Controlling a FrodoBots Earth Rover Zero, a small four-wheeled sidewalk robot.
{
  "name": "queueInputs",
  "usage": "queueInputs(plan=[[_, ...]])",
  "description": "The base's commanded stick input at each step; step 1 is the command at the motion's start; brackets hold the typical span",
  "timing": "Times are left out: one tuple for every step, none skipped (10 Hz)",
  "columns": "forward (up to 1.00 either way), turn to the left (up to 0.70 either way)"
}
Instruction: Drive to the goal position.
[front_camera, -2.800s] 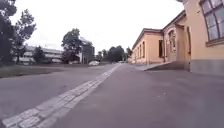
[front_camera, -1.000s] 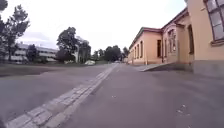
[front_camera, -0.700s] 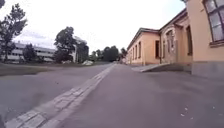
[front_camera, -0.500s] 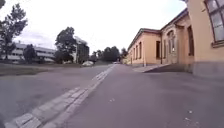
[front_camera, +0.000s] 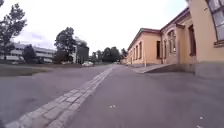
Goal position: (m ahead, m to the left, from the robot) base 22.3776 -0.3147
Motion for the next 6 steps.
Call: queueInputs(plan=[[0.45, 0.0], [0.45, 0.0], [0.45, 0.0], [0.45, 0.0], [0.45, 0.0], [0.45, 0.0]])
